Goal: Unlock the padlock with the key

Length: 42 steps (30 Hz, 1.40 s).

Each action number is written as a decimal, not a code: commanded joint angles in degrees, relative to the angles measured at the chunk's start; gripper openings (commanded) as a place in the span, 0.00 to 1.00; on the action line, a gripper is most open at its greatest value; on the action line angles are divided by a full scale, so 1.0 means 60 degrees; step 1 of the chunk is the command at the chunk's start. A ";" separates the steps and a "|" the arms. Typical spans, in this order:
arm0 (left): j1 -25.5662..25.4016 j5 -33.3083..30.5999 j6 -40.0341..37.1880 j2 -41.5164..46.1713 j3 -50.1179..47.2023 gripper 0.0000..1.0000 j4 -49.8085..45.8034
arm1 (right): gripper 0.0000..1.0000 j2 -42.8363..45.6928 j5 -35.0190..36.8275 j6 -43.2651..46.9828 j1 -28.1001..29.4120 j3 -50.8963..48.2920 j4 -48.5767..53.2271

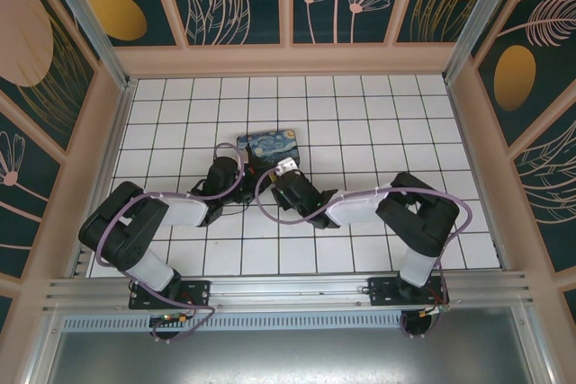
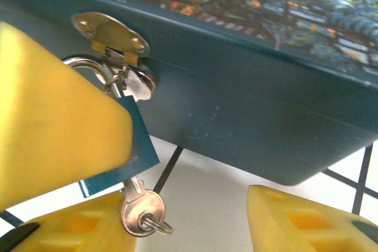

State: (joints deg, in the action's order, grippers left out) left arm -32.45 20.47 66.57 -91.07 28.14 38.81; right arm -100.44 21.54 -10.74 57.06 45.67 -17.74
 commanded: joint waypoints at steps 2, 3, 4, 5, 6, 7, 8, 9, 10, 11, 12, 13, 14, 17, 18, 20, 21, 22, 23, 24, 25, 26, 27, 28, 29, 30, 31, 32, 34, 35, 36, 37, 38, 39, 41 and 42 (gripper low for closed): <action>0.0023 0.0229 -0.0246 0.0265 0.0181 0.00 0.0117 | 0.43 -0.0127 -0.0092 0.0228 -0.0349 0.0350 -0.0006; 0.0027 0.0245 -0.0251 0.0265 0.0170 0.00 0.0124 | 0.39 -0.0134 -0.0154 0.0259 -0.0380 0.0384 0.0010; 0.0028 0.0251 -0.0249 0.0266 0.0159 0.00 0.0121 | 0.37 -0.0134 -0.0230 0.0279 -0.0408 0.0432 0.0031; 0.0021 0.0251 -0.0267 0.0252 0.0146 0.00 0.0124 | 0.32 -0.0147 -0.0303 0.0310 -0.0448 0.0480 0.0047; 0.0018 0.0251 -0.0258 0.0237 0.0143 0.00 0.0123 | 0.28 -0.0141 -0.0378 0.0336 -0.0477 0.0514 0.0070; 0.0025 0.0258 -0.0264 0.0212 0.0141 0.00 0.0121 | 0.25 -0.0128 -0.0459 0.0364 -0.0509 0.0544 0.0091; 0.0017 0.0273 -0.0256 0.0207 0.0131 0.00 0.0148 | 0.22 -0.0133 -0.0585 0.0381 -0.0569 0.0573 0.0121; 0.0017 0.0294 -0.0241 0.0187 0.0123 0.00 0.0171 | 0.19 -0.0121 -0.0676 0.0377 -0.0618 0.0604 0.0141; 0.0024 0.0294 -0.0251 0.0192 0.0104 0.00 0.0180 | 0.15 -0.0101 -0.0807 0.0362 -0.0670 0.0627 0.0169; 0.0021 0.0294 -0.0264 0.0175 0.0094 0.00 0.0182 | 0.11 -0.0075 -0.1004 0.0348 -0.0739 0.0648 0.0200; 0.0027 0.0294 -0.0255 0.0174 0.0078 0.00 0.0186 | 0.10 -0.0026 -0.1258 0.0339 -0.0792 0.0657 0.0216; 0.0017 0.0309 -0.0269 0.0178 0.0071 0.00 0.0194 | 0.07 0.0024 -0.1542 0.0316 -0.0867 0.0651 0.0224; 0.0024 0.0310 -0.0292 0.0174 0.0053 0.00 0.0205 | 0.04 0.0092 -0.2018 0.0286 -0.0955 0.0625 0.0224; 0.0030 0.0351 -0.0339 0.0163 0.0012 0.00 0.0208 | 0.00 0.0308 -0.3343 0.0077 -0.1217 0.0496 0.0197; 0.0022 0.0375 -0.0343 0.0143 0.0005 0.00 0.0226 | 0.00 0.0376 -0.4010 -0.0033 -0.1328 0.0440 0.0160; 0.0024 0.0419 -0.0410 0.0136 -0.0016 0.00 0.0241 | 0.00 0.0468 -0.4934 -0.0250 -0.1512 0.0312 0.0037; 0.0017 0.0452 -0.0447 0.0126 -0.0027 0.00 0.0241 | 0.00 0.0479 -0.5436 -0.0368 -0.1610 0.0291 -0.0015; 0.0028 0.0470 -0.0479 0.0121 -0.0032 0.00 0.0234 | 0.00 0.0481 -0.5876 -0.0480 -0.1682 0.0257 -0.0071; 0.0031 0.0485 -0.0513 0.0119 -0.0038 0.00 0.0227 | 0.00 0.0495 -0.6162 -0.0555 -0.1715 0.0242 -0.0116; 0.0029 0.0498 -0.0531 0.0120 -0.0047 0.00 0.0241 | 0.00 0.0506 -0.6354 -0.0609 -0.1742 0.0243 -0.0133; 0.0025 0.0511 -0.0540 0.0130 -0.0062 0.00 0.0254 | 0.00 0.0521 -0.6421 -0.0665 -0.1760 0.0221 -0.0173; 0.0028 0.0521 -0.0547 0.0132 -0.0073 0.00 0.0261 | 0.00 0.0580 -0.6446 -0.0735 -0.1788 0.0161 -0.0221; 0.0028 0.0533 -0.0546 0.0133 -0.0090 0.00 0.0256 | 0.05 0.0653 -0.6401 -0.0794 -0.1818 0.0099 -0.0236; 0.0027 0.0543 -0.0547 0.0135 -0.0087 0.00 0.0256 | 0.13 0.0706 -0.6315 -0.0816 -0.1841 0.0035 -0.0245; 0.0026 0.0557 -0.0547 0.0134 -0.0073 0.00 0.0256 | 0.23 0.0847 -0.6168 -0.0831 -0.1869 -0.0063 -0.0237; 0.0026 0.0573 -0.0547 0.0133 -0.0068 0.00 0.0256 | 0.33 0.1010 -0.5970 -0.0860 -0.1912 -0.0202 -0.0239; 0.0018 0.0593 -0.0533 0.0134 -0.0074 0.00 0.0256 | 0.39 0.1164 -0.5837 -0.0875 -0.1956 -0.0347 -0.0237; 0.0020 0.0601 -0.0533 0.0134 -0.0059 0.00 0.0267 | 0.44 0.1384 -0.5669 -0.0925 -0.2010 -0.0533 -0.0263; 0.0025 0.0653 -0.0532 0.0133 -0.0045 0.00 0.0270 | 0.47 0.1804 -0.5381 -0.1031 -0.2158 -0.0901 -0.0307; 0.0025 0.0671 -0.0516 0.0132 -0.0044 0.00 0.0274 | 0.47 0.2066 -0.5229 -0.1086 -0.2212 -0.1119 -0.0338; 0.0026 0.0701 -0.0517 0.0127 -0.0026 0.00 0.0270 | 0.48 0.2294 -0.4945 -0.1123 -0.2218 -0.1269 -0.0308; 0.0023 0.0717 -0.0516 0.0134 -0.0032 0.00 0.0284 | 0.48 0.2465 -0.4659 -0.1125 -0.2204 -0.1382 -0.0254; 0.0017 0.0745 -0.0511 0.0134 -0.0045 0.00 0.0285 | 0.48 0.2635 -0.4370 -0.1129 -0.2173 -0.1510 -0.0207; 0.0023 0.0759 -0.0518 0.0140 -0.0045 0.00 0.0296 | 0.48 0.2748 -0.4033 -0.1126 -0.2108 -0.1600 -0.0162; 0.0019 0.0791 -0.0518 0.0163 -0.0047 0.00 0.0300 | 0.49 0.2874 -0.3503 -0.0997 -0.1890 -0.1690 -0.0038; 0.0019 0.0805 -0.0527 0.0170 -0.0047 0.00 0.0286 | 0.49 0.2885 -0.3046 -0.0883 -0.1714 -0.1694 0.0029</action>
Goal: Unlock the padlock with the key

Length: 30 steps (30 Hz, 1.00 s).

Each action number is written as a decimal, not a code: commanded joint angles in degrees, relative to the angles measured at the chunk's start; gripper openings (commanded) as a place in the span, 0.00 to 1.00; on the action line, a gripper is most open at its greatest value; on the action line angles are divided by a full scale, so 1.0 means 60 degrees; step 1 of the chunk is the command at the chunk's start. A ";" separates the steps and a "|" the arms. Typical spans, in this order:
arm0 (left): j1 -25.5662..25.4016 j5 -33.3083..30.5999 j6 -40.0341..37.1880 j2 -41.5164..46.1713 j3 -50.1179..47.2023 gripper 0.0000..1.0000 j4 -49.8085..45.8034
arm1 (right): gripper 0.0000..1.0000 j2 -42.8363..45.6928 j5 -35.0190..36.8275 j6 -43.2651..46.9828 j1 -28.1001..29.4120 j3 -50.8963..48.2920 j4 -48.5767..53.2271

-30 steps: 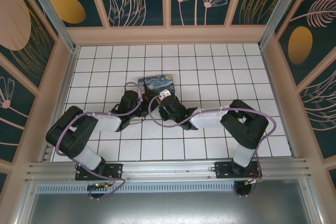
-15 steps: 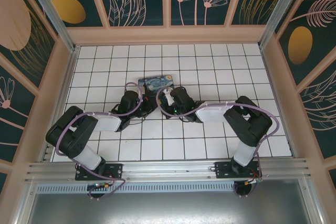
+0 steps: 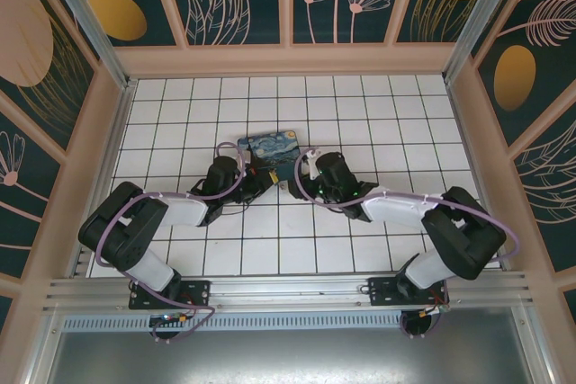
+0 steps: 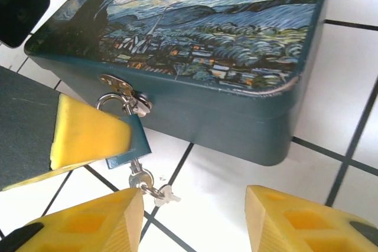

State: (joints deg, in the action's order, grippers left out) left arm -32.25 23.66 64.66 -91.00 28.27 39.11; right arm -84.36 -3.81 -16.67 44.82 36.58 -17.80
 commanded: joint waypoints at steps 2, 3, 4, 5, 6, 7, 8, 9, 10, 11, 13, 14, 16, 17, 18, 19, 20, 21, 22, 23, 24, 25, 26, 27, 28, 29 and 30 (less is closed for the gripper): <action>-0.0012 0.0288 -0.0212 0.0167 -0.0055 0.00 0.0234 | 0.50 0.0182 0.1782 0.0312 0.0662 -0.0151 0.0119; -0.0012 0.0290 -0.0205 0.0181 -0.0054 0.00 0.0223 | 0.50 0.0146 0.1981 0.0397 0.0810 -0.0138 0.0123; -0.0015 0.0291 -0.0217 0.0193 -0.0039 0.00 0.0219 | 0.50 0.0096 0.2190 0.0507 0.0985 -0.0113 0.0131; -0.0012 0.0292 -0.0227 0.0196 -0.0037 0.00 0.0205 | 0.51 0.0041 0.2374 0.0572 0.1135 -0.0091 0.0128; -0.0015 0.0302 -0.0228 0.0189 -0.0037 0.00 0.0192 | 0.52 -0.0016 0.2508 0.0629 0.1229 -0.0051 0.0125; -0.0016 0.0303 -0.0230 0.0181 -0.0035 0.00 0.0190 | 0.53 -0.0105 0.2630 0.0687 0.1348 0.0021 0.0139; -0.0001 0.0305 -0.0230 0.0169 -0.0018 0.00 0.0190 | 0.54 -0.0202 0.2737 0.0757 0.1454 0.0101 0.0167; -0.0011 0.0300 -0.0230 0.0167 -0.0023 0.00 0.0203 | 0.55 -0.0309 0.2820 0.0797 0.1539 0.0170 0.0204; -0.0015 0.0304 -0.0230 0.0166 -0.0024 0.00 0.0204 | 0.56 -0.0429 0.2914 0.0868 0.1617 0.0276 0.0255; -0.0014 0.0318 -0.0230 0.0166 -0.0010 0.00 0.0205 | 0.56 -0.0596 0.3034 0.0965 0.1701 0.0386 0.0317; -0.0013 0.0292 -0.0230 0.0166 -0.0012 0.00 0.0190 | 0.57 -0.0890 0.3245 0.1115 0.1834 0.0620 0.0461; -0.0015 0.0304 -0.0230 0.0160 -0.0021 0.00 0.0190 | 0.57 -0.1041 0.3366 0.1218 0.1895 0.0748 0.0550; -0.0014 0.0305 -0.0219 0.0178 -0.0010 0.00 0.0182 | 0.57 -0.1346 0.3634 0.1343 0.2008 0.0975 0.0692; -0.0008 0.0317 -0.0216 0.0181 0.0004 0.00 0.0176 | 0.56 -0.1476 0.3756 0.1417 0.2051 0.1067 0.0732; -0.0016 0.0310 -0.0208 0.0182 0.0001 0.00 0.0176 | 0.56 -0.1553 0.3848 0.1442 0.2063 0.1132 0.0753; -0.0005 0.0319 -0.0210 0.0187 0.0001 0.00 0.0175 | 0.56 -0.1672 0.3926 0.1470 0.2074 0.1212 0.0770; -0.0014 0.0331 -0.0215 0.0196 0.0006 0.00 0.0176 | 0.56 -0.1764 0.4004 0.1489 0.2067 0.1265 0.0771; -0.0014 0.0330 -0.0217 0.0194 0.0002 0.00 0.0176 | 0.55 -0.1812 0.4054 0.1516 0.2067 0.1313 0.0775; -0.0008 0.0347 -0.0212 0.0202 0.0005 0.00 0.0176 | 0.55 -0.1893 0.4137 0.1540 0.2058 0.1356 0.0755; -0.0012 0.0360 -0.0230 0.0196 0.0005 0.00 0.0176 | 0.54 -0.1954 0.4198 0.1561 0.2054 0.1423 0.0756; -0.0012 0.0363 -0.0230 0.0210 0.0005 0.00 0.0176 | 0.53 -0.2008 0.4234 0.1597 0.2032 0.1486 0.0776; -0.0015 0.0369 -0.0230 0.0210 -0.0007 0.00 0.0176 | 0.52 -0.2071 0.4237 0.1632 0.2009 0.1564 0.0778; -0.0006 0.0385 -0.0230 0.0211 -0.0010 0.00 0.0176 | 0.51 -0.2122 0.4246 0.1685 0.1972 0.1636 0.0777; -0.0008 0.0388 -0.0236 0.0211 -0.0011 0.00 0.0176 | 0.49 -0.2182 0.4235 0.1707 0.1925 0.1701 0.0786; -0.0014 0.0392 -0.0245 0.0216 -0.0027 0.00 0.0172 | 0.46 -0.2247 0.4225 0.1744 0.1868 0.1803 0.0824; -0.0014 0.0407 -0.0246 0.0225 -0.0041 0.00 0.0186 | 0.41 -0.2289 0.4171 0.1774 0.1811 0.1914 0.0869; -0.0016 0.0418 -0.0259 0.0209 -0.0053 0.00 0.0189 | 0.36 -0.2324 0.4108 0.1794 0.1752 0.1993 0.0892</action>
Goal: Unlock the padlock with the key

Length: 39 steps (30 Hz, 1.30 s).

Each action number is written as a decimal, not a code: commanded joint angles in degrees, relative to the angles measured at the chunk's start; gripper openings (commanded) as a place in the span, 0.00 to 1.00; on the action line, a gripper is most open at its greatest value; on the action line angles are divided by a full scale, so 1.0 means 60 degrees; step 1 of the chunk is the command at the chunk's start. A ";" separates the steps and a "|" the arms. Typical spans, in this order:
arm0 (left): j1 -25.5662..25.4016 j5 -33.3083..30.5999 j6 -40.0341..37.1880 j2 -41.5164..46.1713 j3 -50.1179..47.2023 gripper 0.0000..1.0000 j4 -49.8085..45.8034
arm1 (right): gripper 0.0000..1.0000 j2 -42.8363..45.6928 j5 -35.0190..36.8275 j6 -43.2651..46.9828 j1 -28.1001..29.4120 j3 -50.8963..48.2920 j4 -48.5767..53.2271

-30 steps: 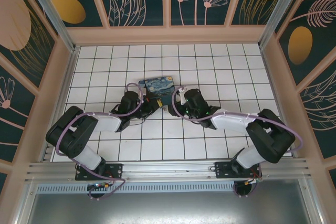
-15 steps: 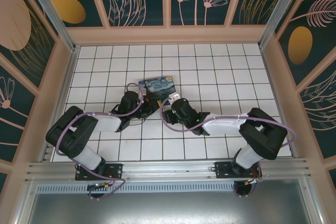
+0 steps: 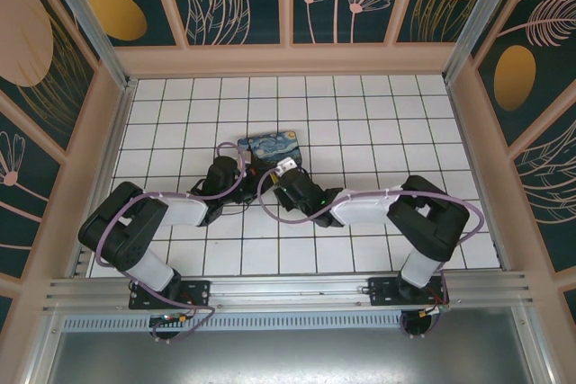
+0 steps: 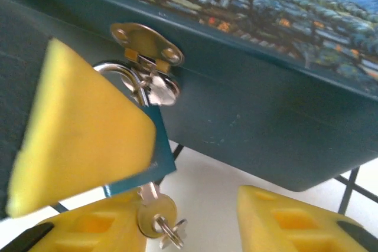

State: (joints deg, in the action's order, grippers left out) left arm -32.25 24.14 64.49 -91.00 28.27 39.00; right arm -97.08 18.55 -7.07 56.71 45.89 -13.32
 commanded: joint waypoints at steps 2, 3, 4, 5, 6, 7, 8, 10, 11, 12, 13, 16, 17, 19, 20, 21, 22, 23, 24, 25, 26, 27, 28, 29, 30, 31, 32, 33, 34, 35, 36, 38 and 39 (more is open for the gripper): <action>-0.0016 0.0362 -0.0243 0.0211 -0.0079 0.00 0.0210 | 0.22 -0.0224 0.0182 0.0241 -0.0345 0.0552 0.0152; -0.0015 0.0369 -0.0267 0.0209 -0.0090 0.00 0.0179 | 0.17 -0.0201 0.0047 0.0229 -0.0427 0.0602 0.0180; -0.0014 0.0369 -0.0301 0.0200 -0.0098 0.00 0.0145 | 0.11 -0.0164 -0.0154 0.0199 -0.0534 0.0618 0.0199; -0.0008 0.0382 -0.0329 0.0197 -0.0131 0.00 0.0131 | 0.06 -0.0077 -0.0428 0.0173 -0.0654 0.0574 0.0174; -0.0014 0.0397 -0.0346 0.0196 -0.0167 0.00 0.0128 | 0.02 0.0025 -0.0822 0.0109 -0.0784 0.0514 0.0117; -0.0005 0.0410 -0.0376 0.0195 -0.0194 0.00 0.0123 | 0.00 0.0147 -0.1379 0.0010 -0.0982 0.0416 0.0033; -0.0012 0.0415 -0.0424 0.0196 -0.0228 0.00 0.0112 | 0.00 0.0303 -0.2074 -0.0112 -0.1188 0.0294 -0.0101; -0.0015 0.0379 -0.0525 0.0196 -0.0294 0.00 0.0052 | 0.00 0.0572 -0.3454 -0.0442 -0.1648 0.0040 -0.0392; -0.0016 0.0354 -0.0560 0.0200 -0.0327 0.00 0.0033 | 0.00 0.0674 -0.4398 -0.0678 -0.1951 -0.0068 -0.0550; -0.0008 0.0349 -0.0595 0.0196 -0.0359 0.00 0.0033 | 0.00 0.0713 -0.5205 -0.0869 -0.2201 -0.0149 -0.0712; -0.0015 0.0340 -0.0625 0.0180 -0.0385 0.00 0.0044 | 0.00 0.0692 -0.6161 -0.1106 -0.2458 -0.0194 -0.0876; -0.0015 0.0355 -0.0712 0.0138 -0.0430 0.00 0.0056 | 0.00 0.0520 -0.7981 -0.1576 -0.2909 -0.0238 -0.1266; -0.0006 0.0369 -0.0735 0.0121 -0.0444 0.00 0.0045 | 0.00 0.0508 -0.8166 -0.1686 -0.2957 -0.0258 -0.1354; -0.0014 0.0383 -0.0773 0.0108 -0.0472 0.00 0.0045 | 0.00 0.0574 -0.8260 -0.1868 -0.3026 -0.0414 -0.1581; -0.0009 0.0392 -0.0763 0.0108 -0.0479 0.00 0.0048 | 0.09 0.0656 -0.8278 -0.1971 -0.3075 -0.0543 -0.1724; -0.0009 0.0400 -0.0776 0.0122 -0.0483 0.00 0.0057 | 0.18 0.0744 -0.8230 -0.2028 -0.3115 -0.0661 -0.1802; -0.0010 0.0400 -0.0785 0.0123 -0.0508 0.00 0.0059 | 0.26 0.0867 -0.8117 -0.2044 -0.3137 -0.0776 -0.1812; -0.0004 0.0398 -0.0809 0.0137 -0.0504 0.00 0.0061 | 0.35 0.1011 -0.8018 -0.2065 -0.3163 -0.0919 -0.1814; -0.0015 0.0414 -0.0824 0.0138 -0.0517 0.00 0.0039 | 0.39 0.1158 -0.7947 -0.2108 -0.3195 -0.1085 -0.1849; -0.0002 0.0419 -0.0870 0.0143 -0.0513 0.00 0.0015 | 0.42 0.1341 -0.7854 -0.2152 -0.3253 -0.1276 -0.1855; -0.0015 0.0438 -0.0927 0.0152 -0.0518 0.00 -0.0035 | 0.44 0.1542 -0.7736 -0.2229 -0.3302 -0.1480 -0.1863; -0.0015 0.0442 -0.0984 0.0163 -0.0535 0.00 -0.0056 | 0.46 0.1694 -0.7621 -0.2314 -0.3339 -0.1723 -0.1940; -0.0012 0.0451 -0.1036 0.0163 -0.0562 0.00 -0.0041 | 0.47 0.1958 -0.7508 -0.2491 -0.3354 -0.1983 -0.2089; -0.0015 0.0458 -0.1100 0.0180 -0.0594 0.00 -0.0054 | 0.48 0.2139 -0.7434 -0.2689 -0.3361 -0.2221 -0.2263; -0.0012 0.0456 -0.1157 0.0181 -0.0622 0.00 -0.0055 | 0.48 0.2270 -0.7392 -0.2893 -0.3358 -0.2391 -0.2437; -0.0016 0.0450 -0.1236 0.0194 -0.0652 0.00 -0.0063 | 0.49 0.2377 -0.7347 -0.3154 -0.3338 -0.2598 -0.2658; -0.0015 0.0438 -0.1294 0.0197 -0.0692 0.00 -0.0074 | 0.49 0.2447 -0.7263 -0.3398 -0.3287 -0.2778 -0.2891; -0.0012 0.0432 -0.1357 0.0218 -0.0698 0.00 -0.0083 | 0.50 0.2510 -0.7090 -0.3600 -0.3200 -0.2909 -0.3049; -0.0014 0.0395 -0.1442 0.0218 -0.0713 0.00 -0.0162 | 0.52 0.2531 -0.6934 -0.3780 -0.3087 -0.3008 -0.3215; -0.0010 0.0357 -0.1521 0.0225 -0.0719 0.00 -0.0219 | 0.53 0.2514 -0.6801 -0.3974 -0.2951 -0.3098 -0.3384; -0.0011 0.0322 -0.1573 0.0214 -0.0740 0.00 -0.0266 | 0.54 0.2476 -0.6686 -0.4111 -0.2828 -0.3121 -0.3477; -0.0015 0.0294 -0.1658 0.0174 -0.0766 0.00 -0.0304 | 0.56 0.2272 -0.6444 -0.4362 -0.2464 -0.3097 -0.3678; -0.0007 0.0279 -0.1656 0.0168 -0.0771 0.00 -0.0290 | 0.58 0.2152 -0.6271 -0.4459 -0.2272 -0.3054 -0.3712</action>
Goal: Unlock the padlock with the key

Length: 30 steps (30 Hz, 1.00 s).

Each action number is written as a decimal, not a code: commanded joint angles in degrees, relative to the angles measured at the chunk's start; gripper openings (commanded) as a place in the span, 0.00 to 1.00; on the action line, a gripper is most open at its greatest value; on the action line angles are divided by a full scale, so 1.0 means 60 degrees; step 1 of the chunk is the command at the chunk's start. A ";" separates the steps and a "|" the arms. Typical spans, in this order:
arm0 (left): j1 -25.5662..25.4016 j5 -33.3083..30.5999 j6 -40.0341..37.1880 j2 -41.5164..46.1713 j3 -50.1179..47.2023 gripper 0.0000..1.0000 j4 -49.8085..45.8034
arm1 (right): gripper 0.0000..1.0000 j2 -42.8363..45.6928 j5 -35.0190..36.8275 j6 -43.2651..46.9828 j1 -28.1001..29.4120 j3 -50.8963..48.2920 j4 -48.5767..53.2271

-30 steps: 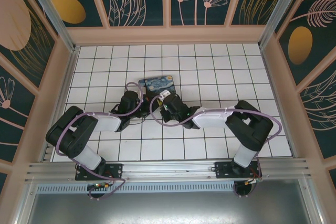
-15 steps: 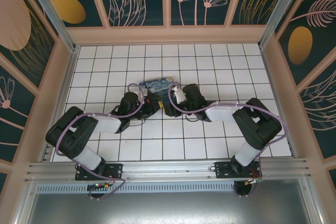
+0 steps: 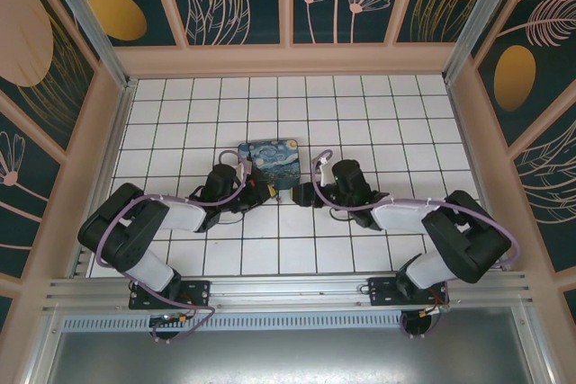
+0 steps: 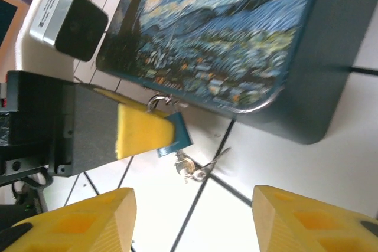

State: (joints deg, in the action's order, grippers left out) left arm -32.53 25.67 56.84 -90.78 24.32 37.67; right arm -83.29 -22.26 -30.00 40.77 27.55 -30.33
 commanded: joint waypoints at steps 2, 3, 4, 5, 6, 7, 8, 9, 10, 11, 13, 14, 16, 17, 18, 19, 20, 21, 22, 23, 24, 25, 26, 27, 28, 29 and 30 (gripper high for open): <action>0.0042 0.0013 -0.0395 0.0074 -0.0125 0.03 -0.0054 | 0.59 -0.0476 0.0788 -0.0878 0.0715 0.0063 -0.1164; 0.0032 0.0006 -0.0404 0.0058 -0.0126 0.07 -0.0053 | 0.60 -0.0644 0.0854 -0.1014 0.0807 0.0087 -0.1292; 0.0034 0.0013 -0.0391 0.0057 -0.0121 0.11 -0.0038 | 0.60 -0.0832 0.0911 -0.1137 0.0875 0.0144 -0.1408; 0.0032 0.0004 -0.0389 0.0057 -0.0127 0.13 -0.0042 | 0.60 -0.0997 0.0954 -0.1209 0.0915 0.0181 -0.1503; 0.0043 0.0013 -0.0378 0.0093 -0.0142 0.16 -0.0053 | 0.60 -0.1153 0.1003 -0.1320 0.0949 0.0209 -0.1640; 0.0032 -0.0003 -0.0351 0.0155 -0.0165 0.19 -0.0048 | 0.60 -0.1303 0.1029 -0.1441 0.0958 0.0213 -0.1839; 0.0032 -0.0014 -0.0329 0.0226 -0.0176 0.22 -0.0053 | 0.61 -0.1408 0.1037 -0.1529 0.0971 0.0213 -0.1968; 0.0032 -0.0029 -0.0331 0.0347 -0.0203 0.25 -0.0113 | 0.61 -0.1516 0.1082 -0.1614 0.0970 0.0220 -0.2121; 0.0032 -0.0068 -0.0332 0.0494 -0.0229 0.28 -0.0200 | 0.61 -0.1584 0.1149 -0.1696 0.0961 0.0228 -0.2231; 0.0034 -0.0113 -0.0315 0.0653 -0.0264 0.32 -0.0265 | 0.61 -0.1644 0.1197 -0.1741 0.0960 0.0239 -0.2327; 0.0034 -0.0240 -0.0297 0.1052 -0.0328 0.41 -0.0459 | 0.61 -0.1730 0.1276 -0.1874 0.0954 0.0271 -0.2509; 0.0035 -0.0331 -0.0303 0.1255 -0.0332 0.44 -0.0590 | 0.61 -0.1782 0.1287 -0.1922 0.0946 0.0306 -0.2578; 0.0039 -0.0487 -0.0315 0.1725 -0.0347 0.51 -0.0907 | 0.61 -0.1882 0.1319 -0.1994 0.0939 0.0407 -0.2669; 0.0033 -0.0569 -0.0334 0.1942 -0.0339 0.55 -0.1071 | 0.61 -0.1930 0.1322 -0.2016 0.0924 0.0473 -0.2666; 0.0042 -0.0662 -0.0367 0.2210 -0.0317 0.59 -0.1278 | 0.61 -0.1989 0.1335 -0.2028 0.0924 0.0549 -0.2659; 0.0032 -0.0764 -0.0402 0.2455 -0.0291 0.63 -0.1510 | 0.61 -0.2060 0.1350 -0.2038 0.0915 0.0600 -0.2658; 0.0040 -0.0840 -0.0446 0.2664 -0.0255 0.66 -0.1704 | 0.61 -0.2100 0.1373 -0.2058 0.0896 0.0644 -0.2667; 0.0032 -0.0951 -0.0514 0.2902 -0.0169 0.70 -0.1963 | 0.61 -0.2154 0.1392 -0.2077 0.0859 0.0666 -0.2681; 0.0035 -0.1070 -0.0591 0.3104 -0.0089 0.74 -0.2237 | 0.61 -0.2196 0.1423 -0.2114 0.0790 0.0692 -0.2708; 0.0034 -0.1172 -0.0673 0.3251 0.0014 0.77 -0.2470 | 0.61 -0.2217 0.1436 -0.2128 0.0732 0.0704 -0.2758; 0.0045 -0.1290 -0.0745 0.3417 0.0124 0.81 -0.2700 | 0.61 -0.2213 0.1474 -0.2145 0.0656 0.0727 -0.2792; 0.0032 -0.1392 -0.0796 0.3536 0.0234 0.85 -0.2881 | 0.61 -0.2219 0.1532 -0.2149 0.0558 0.0767 -0.2792; 0.0042 -0.1467 -0.0837 0.3592 0.0341 0.87 -0.3041 | 0.61 -0.2205 0.1566 -0.2147 0.0473 0.0809 -0.2793; 0.0041 -0.1569 -0.0880 0.3616 0.0468 0.89 -0.3204 | 0.61 -0.2207 0.1638 -0.2161 0.0382 0.0858 -0.2775; 0.0046 -0.1673 -0.0940 0.3618 0.0611 0.92 -0.3361 | 0.61 -0.2185 0.1688 -0.2161 0.0290 0.0897 -0.2754; 0.0049 -0.1733 -0.0978 0.3592 0.0733 0.93 -0.3462 | 0.61 -0.2173 0.1642 -0.2153 0.0241 0.0954 -0.2723; 0.0047 -0.1800 -0.1044 0.3541 0.0840 0.94 -0.3560 | 0.61 -0.2144 0.1528 -0.2103 0.0207 0.0999 -0.2650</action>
State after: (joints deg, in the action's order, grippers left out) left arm -32.53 17.45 52.56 -69.89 26.72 20.67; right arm -95.81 -13.87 -42.39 42.89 31.42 -44.29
